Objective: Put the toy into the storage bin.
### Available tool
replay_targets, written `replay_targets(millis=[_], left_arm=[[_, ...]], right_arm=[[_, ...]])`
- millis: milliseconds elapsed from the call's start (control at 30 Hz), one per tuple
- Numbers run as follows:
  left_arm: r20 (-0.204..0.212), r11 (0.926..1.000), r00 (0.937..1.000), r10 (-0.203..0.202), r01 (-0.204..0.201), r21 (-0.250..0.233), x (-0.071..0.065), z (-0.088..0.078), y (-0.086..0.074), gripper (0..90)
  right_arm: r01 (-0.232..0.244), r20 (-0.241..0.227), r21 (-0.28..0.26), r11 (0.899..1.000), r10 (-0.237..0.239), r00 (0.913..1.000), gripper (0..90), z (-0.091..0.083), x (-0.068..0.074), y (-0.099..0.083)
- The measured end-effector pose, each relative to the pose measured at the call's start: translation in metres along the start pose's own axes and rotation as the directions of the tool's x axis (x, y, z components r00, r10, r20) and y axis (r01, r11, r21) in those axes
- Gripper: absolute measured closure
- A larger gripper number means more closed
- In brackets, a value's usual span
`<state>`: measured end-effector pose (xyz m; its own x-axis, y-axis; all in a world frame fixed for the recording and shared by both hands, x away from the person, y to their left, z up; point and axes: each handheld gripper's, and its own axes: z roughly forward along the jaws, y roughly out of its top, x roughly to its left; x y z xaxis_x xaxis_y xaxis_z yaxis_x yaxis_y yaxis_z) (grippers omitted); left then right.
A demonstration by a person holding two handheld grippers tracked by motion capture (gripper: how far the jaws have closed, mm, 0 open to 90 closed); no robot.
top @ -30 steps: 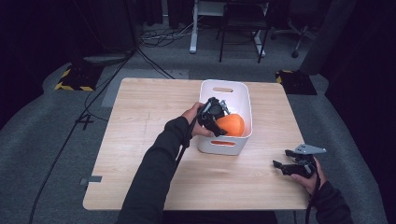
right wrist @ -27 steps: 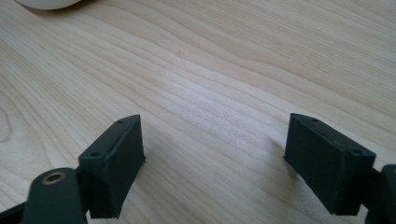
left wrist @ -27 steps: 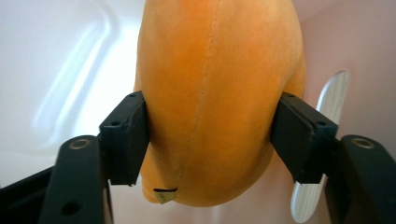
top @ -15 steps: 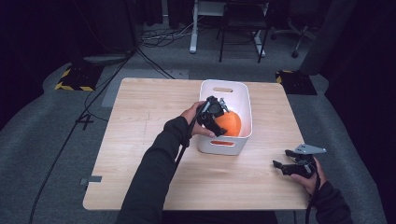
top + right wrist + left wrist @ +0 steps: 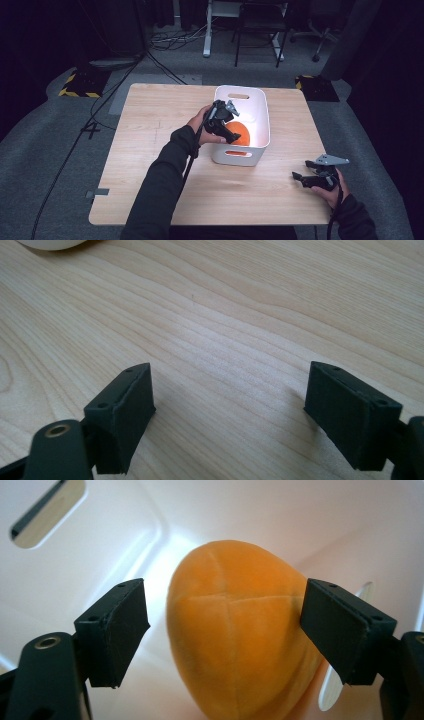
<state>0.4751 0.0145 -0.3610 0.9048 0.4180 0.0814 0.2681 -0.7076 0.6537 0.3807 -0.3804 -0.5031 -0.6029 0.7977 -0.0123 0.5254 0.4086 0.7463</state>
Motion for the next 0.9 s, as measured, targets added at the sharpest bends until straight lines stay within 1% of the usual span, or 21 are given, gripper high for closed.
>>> replay_targets(millis=[67, 133, 167, 267, 300, 333, 367, 400, 467, 533, 567, 600, 633, 667, 700, 733, 767, 800, 833, 867, 900], left_arm=[[-0.008, 0.9999, 0.9999, -0.008, 0.008, -0.014, 0.001, -0.005, -0.002, 19.8], [-0.019, 0.9994, 0.9995, -0.025, 0.025, -0.023, 0.002, -0.010, -0.004, 20.1], [-0.017, 0.9990, 0.9994, -0.031, 0.030, -0.034, 0.003, -0.013, -0.005, 20.3], [-0.034, 0.9974, 0.9987, -0.039, 0.037, -0.062, 0.004, -0.019, -0.009, 20.7], [-0.035, 0.9970, 0.9985, -0.042, 0.039, -0.067, 0.005, -0.021, -0.010, 20.8], [-0.047, 0.9962, 0.9980, -0.042, 0.038, -0.079, 0.006, -0.024, -0.011, 20.9], [-0.046, 0.9958, 0.9977, -0.049, 0.045, -0.079, 0.005, -0.025, -0.012, 20.8], [-0.053, 0.9952, 0.9972, -0.053, 0.049, -0.085, 0.005, -0.025, -0.012, 20.8], [-0.063, 0.9929, 0.9964, -0.057, 0.050, -0.108, 0.006, -0.028, -0.014, 20.7], [-0.086, 0.9889, 0.9941, -0.067, 0.054, -0.138, 0.005, -0.031, -0.015, 20.5], [-0.090, 0.9887, 0.9938, -0.065, 0.052, -0.141, 0.005, -0.033, -0.015, 20.4], [-0.109, 0.9857, 0.9913, -0.075, 0.057, -0.159, 0.005, -0.034, -0.015, 20.4], [-0.117, 0.9836, 0.9899, -0.080, 0.060, -0.170, 0.004, -0.035, -0.016, 20.5], [-0.137, 0.9823, 0.9871, -0.082, 0.057, -0.179, 0.004, -0.037, -0.016, 20.5], [-0.139, 0.9807, 0.9864, -0.088, 0.061, -0.186, 0.004, -0.038, -0.016, 20.7], [-0.154, 0.9802, 0.9840, -0.090, 0.060, -0.189, 0.005, -0.040, -0.017, 21.0], [-0.154, 0.9801, 0.9841, -0.089, 0.058, -0.190, 0.005, -0.041, -0.017, 21.2], [-0.167, 0.9792, 0.9819, -0.090, 0.056, -0.195, 0.005, -0.042, -0.018, 21.3], [-0.168, 0.9775, 0.9811, -0.097, 0.062, -0.201, 0.005, -0.043, -0.018, 21.3], [-0.179, 0.9786, 0.9796, -0.091, 0.055, -0.198, 0.006, -0.045, -0.019, 21.3], [-0.175, 0.9711, 0.9778, -0.115, 0.073, -0.227, 0.006, -0.045, -0.020, 21.0]], right_arm=[[-0.002, 0.000, 0.000, 1.000, 0.002, 1.0000, 19.5, 0.000, 0.000, 0.000], [0.000, -0.001, 0.001, 1.000, 0.000, 1.0000, 19.5, 0.000, 0.000, 0.000], [0.000, 0.000, 0.002, 1.000, 0.000, 1.0000, 19.5, 0.000, 0.000, 0.000], [0.000, -0.001, 0.002, 1.000, 0.000, 1.0000, 19.5, 0.000, 0.000, 0.000], [0.000, 0.000, 0.001, 1.000, 0.000, 1.0000, 19.5, 0.000, 0.000, 0.000], [0.001, -0.001, 0.001, 1.000, -0.001, 1.0000, 19.5, 0.000, 0.000, 0.000], [0.000, -0.001, 0.002, 1.000, 0.000, 1.0000, 19.5, 0.000, 0.000, 0.000], [0.000, -0.001, 0.002, 1.000, 0.000, 1.0000, 19.5, 0.000, 0.000, 0.000], [0.000, -0.001, 0.001, 1.000, 0.000, 1.0000, 19.5, 0.000, 0.000, 0.000], [-0.001, 0.000, 0.002, 1.000, 0.001, 1.0000, 19.5, 0.000, 0.000, 0.000], [0.001, -0.001, 0.002, 1.000, -0.001, 1.0000, 19.5, 0.000, 0.000, 0.000], [-0.001, 0.000, -0.001, 1.000, 0.001, 1.0000, 19.5, 0.000, 0.000, 0.000], [0.002, 0.000, 0.001, 1.000, -0.002, 1.0000, 19.5, 0.000, 0.000, 0.000], [-0.002, 0.000, 0.000, 1.000, 0.002, 1.0000, 19.5, 0.000, 0.000, 0.000], [0.000, 0.000, -0.001, 1.000, 0.000, 1.0000, 19.5, 0.000, 0.000, 0.000], [0.001, -0.001, 0.001, 1.000, -0.001, 1.0000, 19.5, 0.000, 0.000, 0.000], [0.001, -0.001, 0.001, 1.000, -0.001, 1.0000, 19.5, 0.000, 0.000, 0.000], [0.000, -0.001, 0.001, 1.000, 0.000, 1.0000, 19.5, 0.000, 0.000, 0.000], [-0.001, 0.001, -0.001, 1.000, 0.001, 1.0000, 19.5, 0.000, 0.000, 0.000], [0.001, 0.000, -0.001, 1.000, -0.001, 1.0000, 19.5, 0.000, 0.000, 0.000], [-0.002, 0.000, 0.000, 1.000, 0.002, 1.0000, 19.5, 0.000, 0.000, 0.000]])
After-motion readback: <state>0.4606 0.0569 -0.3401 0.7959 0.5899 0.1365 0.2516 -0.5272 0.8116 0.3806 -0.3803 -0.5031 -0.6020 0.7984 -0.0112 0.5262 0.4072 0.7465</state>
